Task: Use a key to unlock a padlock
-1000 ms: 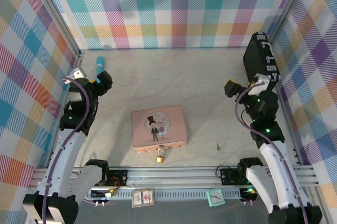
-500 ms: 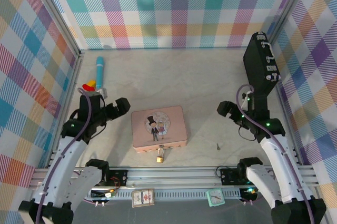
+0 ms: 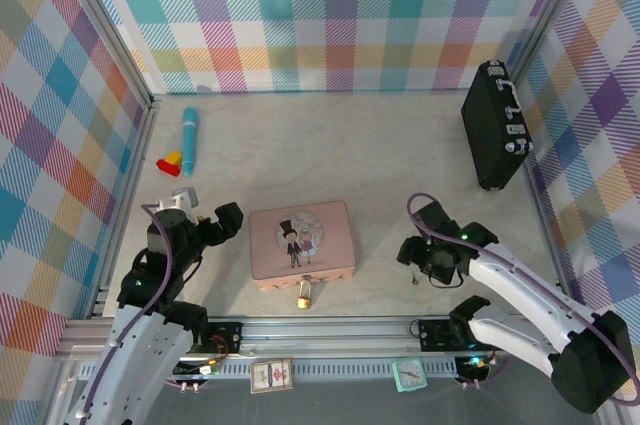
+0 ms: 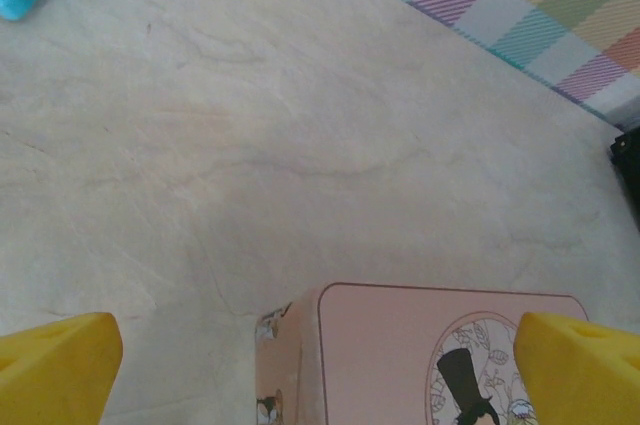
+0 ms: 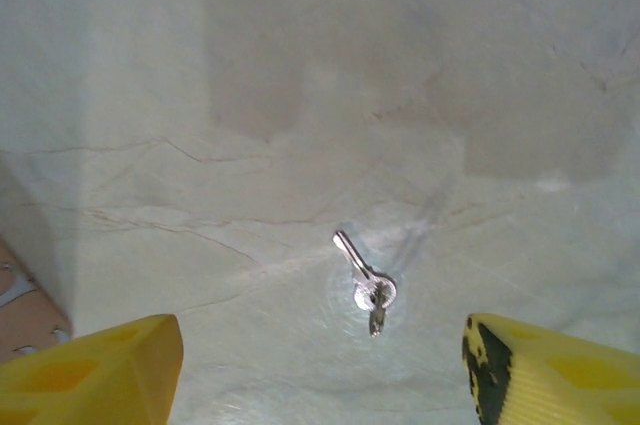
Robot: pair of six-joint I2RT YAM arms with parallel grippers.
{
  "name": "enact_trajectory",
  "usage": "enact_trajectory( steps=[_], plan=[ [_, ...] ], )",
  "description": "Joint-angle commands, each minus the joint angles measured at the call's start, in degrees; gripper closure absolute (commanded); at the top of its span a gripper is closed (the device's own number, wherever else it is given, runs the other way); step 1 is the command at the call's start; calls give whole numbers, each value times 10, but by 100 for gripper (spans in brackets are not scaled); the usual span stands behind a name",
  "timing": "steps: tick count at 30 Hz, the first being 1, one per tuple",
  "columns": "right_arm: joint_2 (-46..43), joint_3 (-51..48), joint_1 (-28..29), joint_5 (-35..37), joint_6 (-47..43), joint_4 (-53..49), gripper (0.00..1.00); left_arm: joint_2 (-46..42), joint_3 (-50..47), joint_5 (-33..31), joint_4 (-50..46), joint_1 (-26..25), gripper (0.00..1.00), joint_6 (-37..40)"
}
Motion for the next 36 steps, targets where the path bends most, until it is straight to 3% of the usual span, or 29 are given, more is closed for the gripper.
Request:
enact_trajectory(
  steps=[1,6,15,31,36],
  plan=[
    [26,-9,33,28,80,-17,38,-21,-28,-18,45,-5,0,18],
    [77,-15,70,34,134,-5,52,-29,-24,-43,36,-5,0,17],
    [128,-20,84,42,164,14,63,-51,-29,-56,27,-4,0,11],
    [126,-53,85,40,182,47,79,-50,-32,-64,29,-4,0,11],
    [128,-55,86,43,176,53,94,-49,-35,-68,31,-4,0,12]
  ],
)
